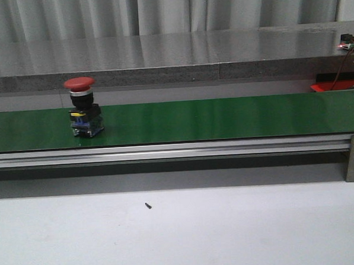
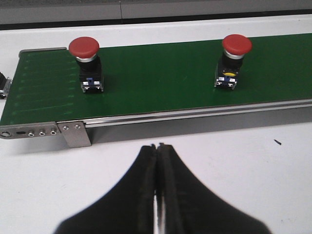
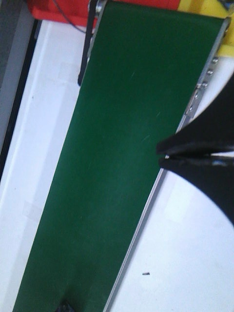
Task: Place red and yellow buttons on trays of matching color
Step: 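Lower the open right gripper over the first red button on the belt, then close the right gripper on the red button's cap and lift it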
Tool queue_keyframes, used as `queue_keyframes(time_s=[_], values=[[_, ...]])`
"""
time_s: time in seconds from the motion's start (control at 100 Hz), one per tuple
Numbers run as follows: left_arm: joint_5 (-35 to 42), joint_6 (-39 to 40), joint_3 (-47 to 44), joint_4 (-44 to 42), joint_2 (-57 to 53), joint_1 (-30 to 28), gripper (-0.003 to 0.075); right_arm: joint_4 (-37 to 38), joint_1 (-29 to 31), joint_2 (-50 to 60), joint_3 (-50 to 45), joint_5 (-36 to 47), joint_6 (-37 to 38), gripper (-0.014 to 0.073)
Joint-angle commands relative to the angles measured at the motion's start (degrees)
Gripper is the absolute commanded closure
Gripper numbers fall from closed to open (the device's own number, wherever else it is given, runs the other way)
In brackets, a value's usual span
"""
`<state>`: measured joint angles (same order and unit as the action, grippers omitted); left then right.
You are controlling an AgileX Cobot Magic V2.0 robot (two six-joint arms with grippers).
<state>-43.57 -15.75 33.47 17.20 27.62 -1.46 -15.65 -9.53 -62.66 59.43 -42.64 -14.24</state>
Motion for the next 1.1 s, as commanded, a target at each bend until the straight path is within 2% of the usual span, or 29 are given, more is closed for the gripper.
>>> queue_keyframes(time_s=[0.0, 0.07, 0.14, 0.28, 0.33, 0.4, 0.78, 1.09], values=[[4.3, 0.0, 1.4, 1.1, 0.3, 0.5, 0.0740, -0.1, -2.3, -2.5, 5.0, 1.0, -0.7, 0.0634], [4.3, 0.0, 1.4, 1.1, 0.3, 0.5, 0.0740, -0.1, -4.4, -5.5, 7.8, -0.7, -0.7, 0.0591], [4.3, 0.0, 1.4, 1.1, 0.3, 0.5, 0.0740, -0.1, -6.4, -8.5, 10.5, -1.9, -0.7, 0.0495], [4.3, 0.0, 1.4, 1.1, 0.3, 0.5, 0.0740, -0.1, -10.5, -14.4, 15.2, -3.4, -0.7, 0.0168], [4.3, 0.0, 1.4, 1.1, 0.3, 0.5, 0.0740, -0.1, -11.9, -16.5, 16.7, -3.5, -0.7, 0.0079], [4.3, 0.0, 1.4, 1.1, 0.3, 0.5, 0.0740, -0.1, -13.8, -19.2, 18.9, -3.5, -0.7, 0.0009], [4.3, 0.0, 1.4, 1.1, 0.3, 0.5, 0.0740, -0.1, -21.8, -33.3, 32.6, -8.4, -0.7, 0.0013], [4.3, 0.0, 1.4, 1.1, 0.3, 0.5, 0.0740, 0.0, -24.9, -42.3, 40.8, -9.0, -0.7, 0.0013]])
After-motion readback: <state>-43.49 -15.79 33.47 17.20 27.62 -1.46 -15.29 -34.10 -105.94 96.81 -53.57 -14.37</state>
